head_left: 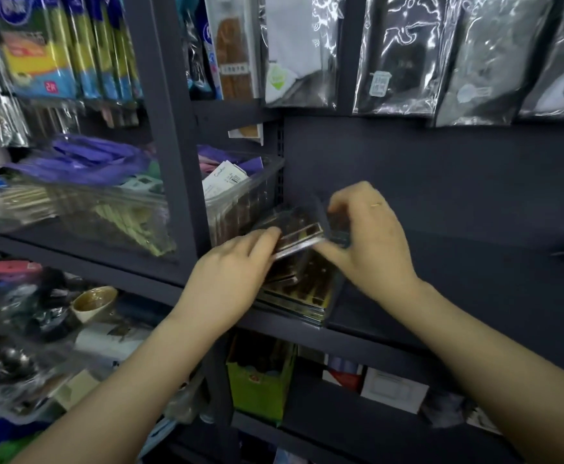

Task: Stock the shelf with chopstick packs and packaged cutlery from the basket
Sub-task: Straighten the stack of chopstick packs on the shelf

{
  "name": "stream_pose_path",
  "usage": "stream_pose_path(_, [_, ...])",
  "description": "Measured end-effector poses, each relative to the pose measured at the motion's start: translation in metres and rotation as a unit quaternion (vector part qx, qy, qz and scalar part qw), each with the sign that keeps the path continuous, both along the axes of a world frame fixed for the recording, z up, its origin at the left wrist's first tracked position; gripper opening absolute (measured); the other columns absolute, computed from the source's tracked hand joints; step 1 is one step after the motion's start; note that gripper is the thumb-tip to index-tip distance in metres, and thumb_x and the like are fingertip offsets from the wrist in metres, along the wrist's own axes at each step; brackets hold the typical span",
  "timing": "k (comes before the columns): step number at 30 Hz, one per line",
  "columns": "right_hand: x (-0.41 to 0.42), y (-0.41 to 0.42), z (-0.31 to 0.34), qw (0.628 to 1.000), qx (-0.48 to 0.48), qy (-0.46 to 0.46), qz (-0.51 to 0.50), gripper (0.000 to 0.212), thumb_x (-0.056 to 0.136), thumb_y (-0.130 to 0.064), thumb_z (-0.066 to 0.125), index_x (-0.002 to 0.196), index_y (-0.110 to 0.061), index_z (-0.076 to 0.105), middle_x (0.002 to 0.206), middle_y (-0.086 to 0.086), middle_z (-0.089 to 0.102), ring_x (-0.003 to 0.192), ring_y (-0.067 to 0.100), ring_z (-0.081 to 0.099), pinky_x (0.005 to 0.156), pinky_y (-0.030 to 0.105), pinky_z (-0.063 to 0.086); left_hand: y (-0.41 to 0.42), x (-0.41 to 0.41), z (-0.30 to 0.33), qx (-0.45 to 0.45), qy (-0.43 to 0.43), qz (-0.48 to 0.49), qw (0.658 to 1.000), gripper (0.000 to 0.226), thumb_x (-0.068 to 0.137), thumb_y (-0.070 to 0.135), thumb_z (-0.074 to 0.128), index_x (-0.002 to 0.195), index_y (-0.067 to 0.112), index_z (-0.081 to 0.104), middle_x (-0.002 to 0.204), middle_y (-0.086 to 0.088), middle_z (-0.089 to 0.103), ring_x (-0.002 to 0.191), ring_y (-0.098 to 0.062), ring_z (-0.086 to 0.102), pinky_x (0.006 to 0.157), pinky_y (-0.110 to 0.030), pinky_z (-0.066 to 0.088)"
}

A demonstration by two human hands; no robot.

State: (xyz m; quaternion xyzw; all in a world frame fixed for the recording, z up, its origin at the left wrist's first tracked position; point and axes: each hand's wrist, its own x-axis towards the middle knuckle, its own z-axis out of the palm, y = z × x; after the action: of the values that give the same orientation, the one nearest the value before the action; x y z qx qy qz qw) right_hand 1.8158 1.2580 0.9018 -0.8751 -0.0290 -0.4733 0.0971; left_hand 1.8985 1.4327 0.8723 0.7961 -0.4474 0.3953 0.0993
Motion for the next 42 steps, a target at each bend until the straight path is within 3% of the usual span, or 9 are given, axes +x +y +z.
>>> stream_pose_path(3, [0.009, -0.011, -0.015, 0.985, 0.146, 0.094, 0.021, 0.039, 0.075, -0.046, 0.068, 0.089, -0.017, 0.045, 0.091, -0.002, 0.050, 0.082, 0.014, 0.048, 0.070, 0.025, 0.039, 0.005, 0.010, 0.002, -0.035, 0.051, 0.011, 0.998, 0.036, 0.086, 0.023, 0.042, 0.113, 0.006, 0.057, 0.098, -0.012, 0.072, 0.074, -0.030, 0.071, 0.044, -0.032, 0.052])
stream_pose_path(8, [0.019, -0.008, -0.037, 0.926, -0.084, 0.358, 0.080, 0.097, 0.068, -0.079, 0.034, 0.146, -0.023, 0.023, 0.155, 0.002, 0.023, 0.143, 0.019, 0.020, 0.116, 0.033, 0.016, 0.004, 0.017, -0.010, -0.047, 0.094, -0.043, 0.994, 0.036, 0.086, 0.023, 0.038, 0.118, 0.009, 0.048, 0.108, -0.015, 0.068, 0.086, -0.033, 0.069, 0.058, -0.037, 0.056])
stream_pose_path(16, [0.016, 0.001, -0.038, 0.987, -0.122, 0.104, 0.002, 0.037, 0.081, -0.035, 0.043, 0.101, -0.018, 0.069, 0.099, -0.002, 0.073, 0.074, 0.019, 0.071, 0.051, 0.025, 0.053, 0.008, 0.026, -0.026, -0.092, 0.105, -0.074, 0.987, 0.032, 0.088, 0.018, 0.044, 0.119, 0.009, 0.047, 0.111, -0.016, 0.066, 0.103, -0.026, 0.061, 0.081, -0.031, 0.051])
stream_pose_path(20, [-0.008, -0.028, -0.035, 1.000, 0.002, 0.027, 0.000, 0.039, 0.086, -0.024, 0.042, 0.114, -0.007, 0.063, 0.117, 0.007, 0.068, 0.096, 0.022, 0.069, 0.071, 0.033, 0.059, 0.001, 0.017, -0.029, -0.106, 0.095, -0.105, 0.984, 0.039, 0.098, 0.039, 0.027, 0.119, 0.011, 0.044, 0.109, -0.015, 0.066, 0.104, -0.017, 0.047, 0.091, -0.026, 0.036])
stream_pose_path(24, [-0.023, -0.039, -0.049, 0.996, 0.081, 0.046, 0.014, 0.044, 0.086, -0.026, 0.039, 0.121, -0.008, 0.058, 0.123, 0.001, 0.057, 0.111, 0.005, 0.050, 0.092, 0.013, 0.041, -0.011, 0.011, -0.037, -0.069, 0.030, -0.111, 0.991, 0.050, 0.094, 0.052, 0.030, 0.117, 0.011, 0.046, 0.107, -0.013, 0.068, 0.102, -0.019, 0.050, 0.086, -0.029, 0.042])
stream_pose_path(32, [-0.039, -0.022, -0.059, 0.972, 0.188, 0.126, 0.069, 0.048, 0.080, -0.007, 0.068, 0.125, -0.015, 0.054, 0.120, -0.003, 0.046, 0.101, -0.002, 0.051, 0.090, 0.002, 0.042, -0.022, 0.001, -0.041, -0.019, -0.032, -0.107, 0.994, 0.061, 0.075, 0.044, 0.068, 0.123, 0.012, 0.047, 0.111, -0.012, 0.068, 0.102, -0.027, 0.062, 0.077, -0.036, 0.058])
stream_pose_path(37, [-0.041, -0.041, -0.038, 0.778, 0.567, 0.239, 0.127, 0.064, 0.076, 0.003, 0.043, 0.133, -0.026, 0.040, 0.146, 0.000, 0.035, 0.132, 0.019, 0.037, 0.097, 0.032, 0.040, -0.021, 0.005, -0.047, 0.051, -0.031, -0.180, 0.982, 0.060, 0.072, 0.025, 0.068, 0.127, 0.018, 0.044, 0.122, -0.011, 0.062, 0.114, -0.025, 0.042, 0.092, -0.042, 0.049])
stream_pose_path(39, [-0.034, -0.048, -0.035, 0.654, 0.720, 0.202, 0.113, 0.033, 0.084, -0.004, 0.041, 0.115, -0.014, 0.048, 0.137, 0.010, 0.039, 0.131, 0.029, 0.038, 0.101, 0.039, 0.039, -0.013, 0.006, -0.040, 0.090, 0.087, -0.243, 0.962, 0.060, 0.078, 0.049, 0.057, 0.132, 0.029, 0.040, 0.135, -0.001, 0.050, 0.128, -0.018, 0.032, 0.108, -0.048, 0.033])
stream_pose_path(42, [-0.017, -0.052, -0.035, 0.600, 0.770, 0.191, 0.100, 0.007, 0.090, -0.018, 0.046, 0.083, -0.016, 0.047, 0.123, 0.010, 0.042, 0.134, 0.034, 0.035, 0.108, 0.046, 0.036, -0.027, 0.029, -0.035, 0.093, 0.354, -0.277, 0.888, 0.063, 0.082, 0.053, 0.049, 0.140, 0.033, 0.034, 0.143, 0.019, 0.030, 0.140, -0.004, 0.009, 0.116, -0.033, 0.005])
